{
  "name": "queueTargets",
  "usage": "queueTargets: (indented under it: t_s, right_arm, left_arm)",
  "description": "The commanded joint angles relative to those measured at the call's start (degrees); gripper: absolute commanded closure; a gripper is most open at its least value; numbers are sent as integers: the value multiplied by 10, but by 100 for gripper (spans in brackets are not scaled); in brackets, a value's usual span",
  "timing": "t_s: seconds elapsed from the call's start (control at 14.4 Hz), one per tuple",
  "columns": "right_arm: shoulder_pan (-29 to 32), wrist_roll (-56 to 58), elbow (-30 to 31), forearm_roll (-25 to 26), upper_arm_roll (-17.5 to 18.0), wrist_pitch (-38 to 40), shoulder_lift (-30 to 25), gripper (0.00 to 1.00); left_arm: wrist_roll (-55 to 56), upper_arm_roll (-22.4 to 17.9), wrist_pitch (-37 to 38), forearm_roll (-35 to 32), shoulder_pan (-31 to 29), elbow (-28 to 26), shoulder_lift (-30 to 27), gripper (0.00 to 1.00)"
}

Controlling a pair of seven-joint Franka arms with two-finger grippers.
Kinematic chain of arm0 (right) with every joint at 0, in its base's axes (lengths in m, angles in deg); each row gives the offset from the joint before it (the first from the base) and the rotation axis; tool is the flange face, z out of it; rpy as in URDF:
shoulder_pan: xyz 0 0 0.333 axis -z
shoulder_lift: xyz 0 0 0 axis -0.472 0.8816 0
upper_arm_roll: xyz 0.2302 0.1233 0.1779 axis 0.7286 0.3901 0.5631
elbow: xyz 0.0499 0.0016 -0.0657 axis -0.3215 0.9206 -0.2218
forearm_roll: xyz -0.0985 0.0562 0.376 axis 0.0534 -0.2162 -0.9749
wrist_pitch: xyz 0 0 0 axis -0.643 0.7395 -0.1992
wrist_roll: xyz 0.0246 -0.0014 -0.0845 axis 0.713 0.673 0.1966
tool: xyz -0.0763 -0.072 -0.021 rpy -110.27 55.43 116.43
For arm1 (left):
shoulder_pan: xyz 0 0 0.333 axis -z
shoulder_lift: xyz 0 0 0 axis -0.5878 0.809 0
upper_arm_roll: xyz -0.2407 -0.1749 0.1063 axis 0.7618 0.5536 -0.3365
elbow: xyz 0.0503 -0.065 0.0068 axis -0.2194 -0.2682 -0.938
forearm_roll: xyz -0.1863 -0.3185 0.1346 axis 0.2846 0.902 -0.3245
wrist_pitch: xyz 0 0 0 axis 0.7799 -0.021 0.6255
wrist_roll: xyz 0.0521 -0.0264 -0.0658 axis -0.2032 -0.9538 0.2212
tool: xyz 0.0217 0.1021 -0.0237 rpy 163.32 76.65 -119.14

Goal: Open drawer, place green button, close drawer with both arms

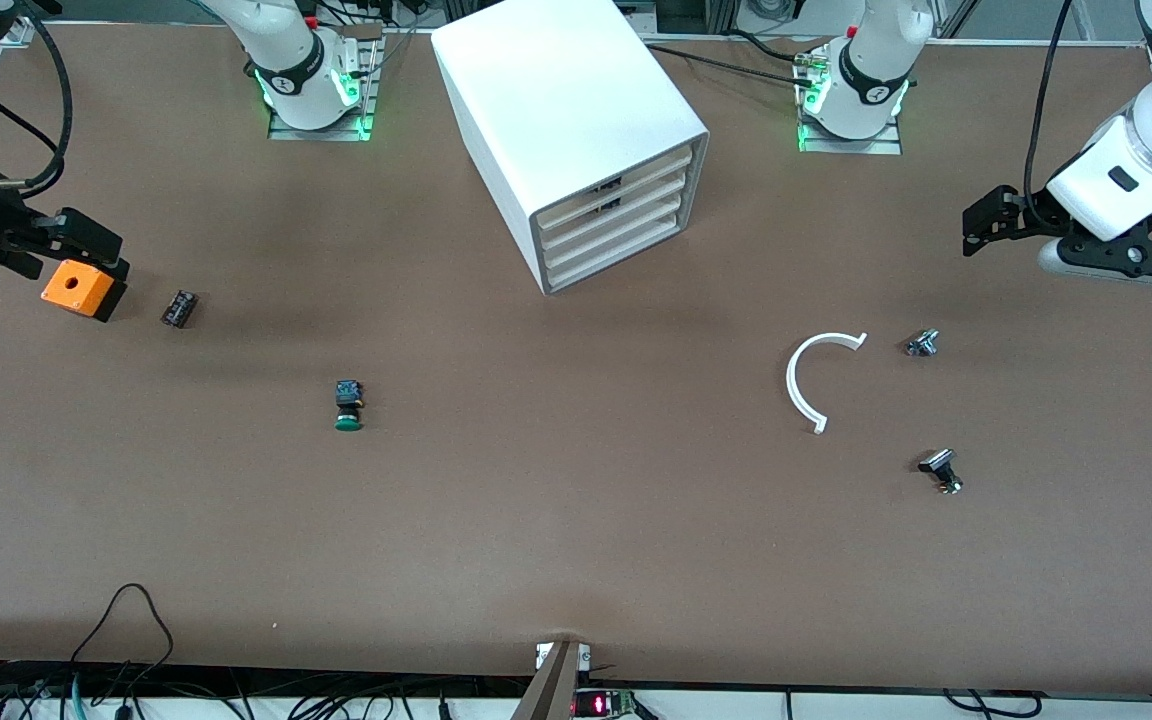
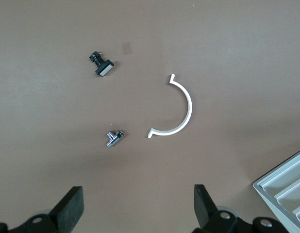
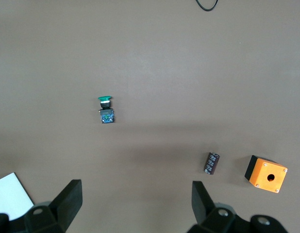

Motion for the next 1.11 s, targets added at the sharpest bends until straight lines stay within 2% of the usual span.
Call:
queueTargets:
  t_s: [0.0,0.7,0.9,1.04]
  right_arm:
    - [5,-11,-13,7,6,10,5,0]
    - [-2,-10,4,5,8,14,24,0]
    - [-16,-12,55,0,9,-36,38,0]
    - [-44,-12,71,0,11,-56,65,0]
  left_arm:
    - [-7,2,6,9,-2,17,9,0]
    - [-6,3,7,10,0,17,9,0]
    - [-10,3,20,22,3,18,9,0]
    - [-7,18,35,25,5,27,8,0]
